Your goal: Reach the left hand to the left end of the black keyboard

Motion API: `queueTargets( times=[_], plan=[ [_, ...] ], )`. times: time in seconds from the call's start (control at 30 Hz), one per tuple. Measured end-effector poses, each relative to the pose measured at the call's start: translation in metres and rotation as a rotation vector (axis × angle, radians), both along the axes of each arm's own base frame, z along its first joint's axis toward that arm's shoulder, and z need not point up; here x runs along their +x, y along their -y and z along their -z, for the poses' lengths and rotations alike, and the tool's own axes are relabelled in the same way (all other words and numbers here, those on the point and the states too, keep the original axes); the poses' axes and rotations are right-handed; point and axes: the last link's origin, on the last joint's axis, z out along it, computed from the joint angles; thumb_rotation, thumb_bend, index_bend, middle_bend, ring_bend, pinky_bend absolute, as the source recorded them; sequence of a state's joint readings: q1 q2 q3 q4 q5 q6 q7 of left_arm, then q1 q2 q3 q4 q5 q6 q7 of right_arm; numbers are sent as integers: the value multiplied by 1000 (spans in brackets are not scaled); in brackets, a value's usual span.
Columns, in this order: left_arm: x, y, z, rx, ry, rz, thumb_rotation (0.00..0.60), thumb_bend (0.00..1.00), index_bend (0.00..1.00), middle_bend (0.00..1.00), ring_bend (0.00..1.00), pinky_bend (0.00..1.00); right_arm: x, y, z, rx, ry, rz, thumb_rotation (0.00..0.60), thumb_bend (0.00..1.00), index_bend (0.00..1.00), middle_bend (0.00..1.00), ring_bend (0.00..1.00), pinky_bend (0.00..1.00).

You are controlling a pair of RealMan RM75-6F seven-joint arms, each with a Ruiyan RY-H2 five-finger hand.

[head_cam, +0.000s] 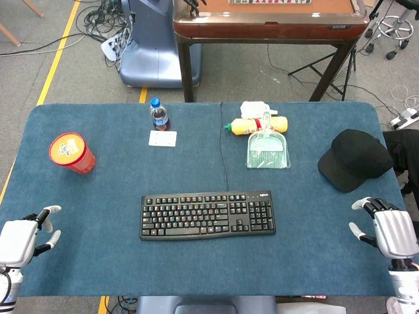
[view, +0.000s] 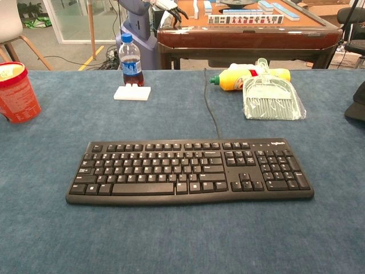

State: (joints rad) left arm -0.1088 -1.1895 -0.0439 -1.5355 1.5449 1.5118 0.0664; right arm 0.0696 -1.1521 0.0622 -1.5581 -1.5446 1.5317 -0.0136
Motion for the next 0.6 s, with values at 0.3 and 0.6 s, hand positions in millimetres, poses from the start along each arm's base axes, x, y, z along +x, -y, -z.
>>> queueTargets(
  times=[0.3, 0.6],
  plan=[
    [0, 1, 2, -8, 14, 7, 600, 259, 313, 624, 570, 810, -1, 1, 0, 9, 4, 4, 600, 209, 474, 454, 398, 572],
    [9, -3, 3, -6, 39, 29, 600, 259, 313, 624, 571, 810, -2, 0, -6, -10, 19, 8, 600, 209, 474, 454, 398, 572]
  ],
)
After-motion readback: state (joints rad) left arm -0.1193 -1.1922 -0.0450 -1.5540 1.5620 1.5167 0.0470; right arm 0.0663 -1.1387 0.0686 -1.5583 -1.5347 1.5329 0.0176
